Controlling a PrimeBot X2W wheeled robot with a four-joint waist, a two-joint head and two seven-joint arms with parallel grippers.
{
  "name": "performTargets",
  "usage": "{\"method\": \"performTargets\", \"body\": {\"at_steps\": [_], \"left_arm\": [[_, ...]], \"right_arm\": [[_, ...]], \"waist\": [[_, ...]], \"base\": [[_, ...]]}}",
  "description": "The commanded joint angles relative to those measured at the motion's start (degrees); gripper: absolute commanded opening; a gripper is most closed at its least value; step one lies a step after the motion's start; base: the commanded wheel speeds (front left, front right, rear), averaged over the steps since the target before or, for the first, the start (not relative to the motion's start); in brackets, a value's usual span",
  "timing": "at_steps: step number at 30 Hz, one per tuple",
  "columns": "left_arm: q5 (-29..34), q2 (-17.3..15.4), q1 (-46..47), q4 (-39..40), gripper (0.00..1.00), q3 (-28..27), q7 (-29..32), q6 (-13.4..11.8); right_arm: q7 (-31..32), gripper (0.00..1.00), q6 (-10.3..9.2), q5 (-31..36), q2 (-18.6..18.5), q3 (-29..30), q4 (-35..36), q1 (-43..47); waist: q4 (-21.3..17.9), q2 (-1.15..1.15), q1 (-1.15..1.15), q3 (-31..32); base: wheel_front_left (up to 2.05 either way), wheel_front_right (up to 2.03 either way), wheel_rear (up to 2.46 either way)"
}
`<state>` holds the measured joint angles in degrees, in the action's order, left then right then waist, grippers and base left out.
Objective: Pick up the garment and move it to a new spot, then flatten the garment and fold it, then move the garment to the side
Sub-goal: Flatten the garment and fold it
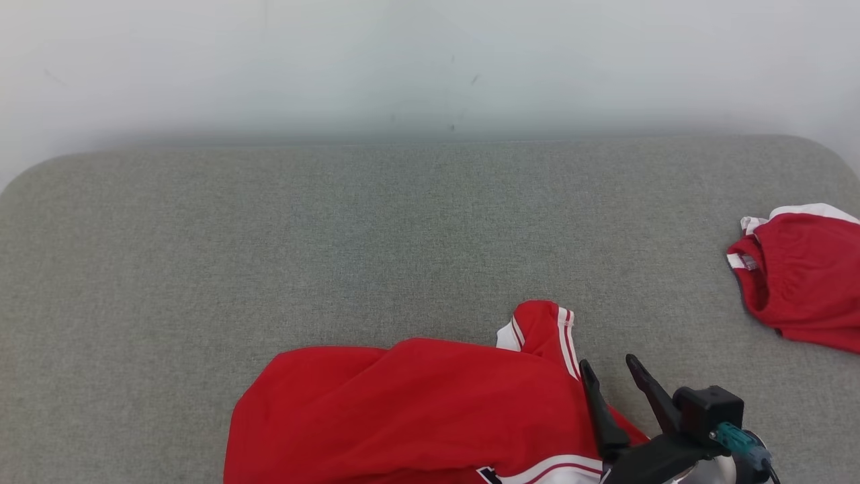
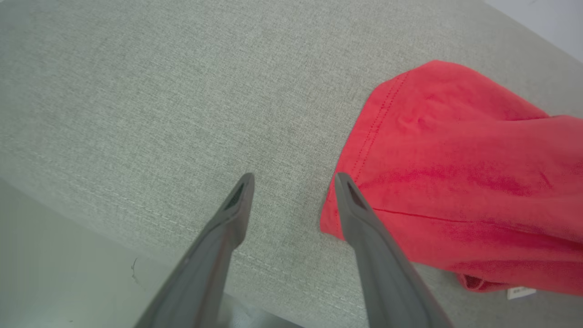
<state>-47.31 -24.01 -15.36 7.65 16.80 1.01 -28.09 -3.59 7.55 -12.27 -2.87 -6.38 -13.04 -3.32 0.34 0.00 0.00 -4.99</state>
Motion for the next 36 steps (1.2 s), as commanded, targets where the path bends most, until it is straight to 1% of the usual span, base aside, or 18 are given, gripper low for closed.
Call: {"method": "performTargets", "body": {"at_steps": [1,4,12,15,20,23,26,32,33,34,35,36], "left_arm": [[1.0,-0.2,0.2,-0.5,1.00,0.3,-0.5,-0.5],[2.0,0.1,1.4,-1.8,1.00,0.9,-0.9,-0.8],[4.4,1.3,4.0,-2.8,1.00,1.8,-4.5,-0.2],[5.1,1.6,5.2,-2.4,1.00,2.2,-5.8,0.4],[5.7,1.8,6.6,-2.1,1.00,3.1,-6.2,1.0],[5.8,2.0,7.4,-2.2,1.00,3.5,-6.0,1.3],[5.8,2.1,7.5,-2.5,1.00,4.0,-5.9,1.7],[5.5,2.2,7.9,-2.7,1.00,4.4,-5.6,2.0],[5.4,2.3,7.9,-2.7,1.00,4.4,-5.6,2.1],[5.2,2.3,7.8,-2.8,1.00,4.5,-5.6,2.1],[5.1,2.4,7.7,-2.8,1.00,4.5,-5.7,2.2],[5.1,2.5,7.7,-2.9,1.00,4.5,-5.8,2.3]], "right_arm": [[0.9,1.00,-0.15,0.6,0.0,-0.1,0.3,-0.1],[4.7,1.00,-0.15,0.6,0.0,0.0,1.3,-0.3],[19.8,1.00,-0.15,-0.8,0.0,-0.2,4.7,1.5],[25.3,1.00,-0.15,-1.8,0.0,-0.3,3.9,1.3],[32.5,1.00,-0.15,-3.1,0.0,1.7,0.7,-0.8],[35.1,1.00,-0.15,-3.7,0.0,2.7,-1.9,-2.3],[35.8,1.00,-0.15,-3.0,0.0,3.1,-4.8,-4.0],[36.7,1.00,-0.13,-1.9,0.1,0.3,-9.2,-6.2],[37.0,0.84,-0.04,-1.6,0.1,0.3,-9.8,-6.2],[37.1,0.46,-0.02,-1.1,0.1,0.4,-10.2,-6.3],[36.6,0.00,-0.02,-0.4,0.1,0.4,-10.3,-6.5],[36.0,0.00,-0.03,0.5,0.1,0.5,-10.3,-7.0]], "waist": [[0.1,0.00,0.00,0.1],[0.2,0.00,0.00,0.4],[0.8,0.00,0.00,1.0],[1.0,0.00,0.00,1.0],[1.9,0.00,0.00,0.9],[2.4,0.00,0.00,0.7],[3.0,0.00,0.00,0.6],[4.4,0.00,0.00,0.8],[4.6,0.00,0.00,0.9],[4.7,0.00,0.00,0.9],[4.9,0.00,0.00,0.9],[5.0,0.00,0.00,1.0]], "base": [[0.00,0.00,0.00],[0.00,0.00,0.00],[0.00,0.00,0.00],[0.00,0.00,0.00],[0.00,0.00,0.00],[0.00,0.00,0.00],[0.00,0.00,0.00],[0.00,0.00,0.00],[0.00,0.00,0.00],[0.00,0.00,0.00],[0.00,0.00,0.00],[0.00,0.00,0.00]]}}
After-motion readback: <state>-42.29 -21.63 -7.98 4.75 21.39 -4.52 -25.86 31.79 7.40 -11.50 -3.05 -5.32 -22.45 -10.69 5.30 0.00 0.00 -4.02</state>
